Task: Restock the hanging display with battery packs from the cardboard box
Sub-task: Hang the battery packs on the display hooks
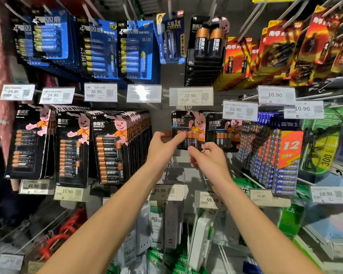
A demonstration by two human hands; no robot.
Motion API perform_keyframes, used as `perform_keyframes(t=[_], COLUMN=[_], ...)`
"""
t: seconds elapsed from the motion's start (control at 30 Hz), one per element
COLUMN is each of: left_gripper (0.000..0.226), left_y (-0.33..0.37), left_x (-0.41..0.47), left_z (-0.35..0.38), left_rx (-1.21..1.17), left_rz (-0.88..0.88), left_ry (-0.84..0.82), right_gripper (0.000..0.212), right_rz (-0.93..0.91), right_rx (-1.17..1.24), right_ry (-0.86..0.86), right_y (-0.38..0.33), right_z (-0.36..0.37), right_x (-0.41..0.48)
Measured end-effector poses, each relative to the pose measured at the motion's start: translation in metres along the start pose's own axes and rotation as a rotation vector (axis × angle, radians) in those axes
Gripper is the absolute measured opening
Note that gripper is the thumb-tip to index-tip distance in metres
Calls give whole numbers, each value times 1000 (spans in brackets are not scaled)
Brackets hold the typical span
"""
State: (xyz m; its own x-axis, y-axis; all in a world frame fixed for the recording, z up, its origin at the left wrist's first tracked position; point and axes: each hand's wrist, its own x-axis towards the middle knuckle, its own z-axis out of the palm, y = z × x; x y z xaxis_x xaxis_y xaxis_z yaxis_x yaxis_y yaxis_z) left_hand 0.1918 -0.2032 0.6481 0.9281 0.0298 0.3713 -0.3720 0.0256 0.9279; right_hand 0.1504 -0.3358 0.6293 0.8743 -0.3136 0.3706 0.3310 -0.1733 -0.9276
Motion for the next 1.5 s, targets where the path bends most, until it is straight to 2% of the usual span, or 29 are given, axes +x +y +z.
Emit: perform_keyframes(t=[0.07,0.17,0.23,0.4,0.53,0.7,0.8,0.93,1.13,1.33,1.43,1.5], left_gripper=[55,86,98,88,58,27,17,22,27,51,33,23], left_y=[-2,-6,-6,-6,-9,-10,-8,-7,-15,-26,-32,-34], left_x=[1,6,8,13,16,18,20,28,49,77,87,91], left_z=[0,0,-1,1,3,5,8,13,21,29,32,34], left_rx=[25,44,36,-13,-39,-78,-60,-14,-9,-6,-35,-85], left_rz=[17,32,29,0,-8,43,59,63,2,-85,-79,-77], left_ry=[6,25,15,-52,-86,-103,-98,-68,-36,-9,-51,-89], right_gripper=[22,42,44,33,38,30,26,40,29,29,11,34], right_rz=[5,14,3,-52,-63,-44,-10,21,21,62,55,59], right_rx=[3,-16,-63,-160,-187,-162,-141,-126,-129,-93,-84,-103], right_ry=[4,14,33,59,57,40,39,41,53,15,-15,-34], right_y=[1,3,6,9,8,6,4,5,2,-9,-7,-5], right_z=[-1,-1,-1,-1,-2,-1,1,4,7,13,16,16], right_x=[-1,0,1,3,5,12,16,21,28,27,27,28])
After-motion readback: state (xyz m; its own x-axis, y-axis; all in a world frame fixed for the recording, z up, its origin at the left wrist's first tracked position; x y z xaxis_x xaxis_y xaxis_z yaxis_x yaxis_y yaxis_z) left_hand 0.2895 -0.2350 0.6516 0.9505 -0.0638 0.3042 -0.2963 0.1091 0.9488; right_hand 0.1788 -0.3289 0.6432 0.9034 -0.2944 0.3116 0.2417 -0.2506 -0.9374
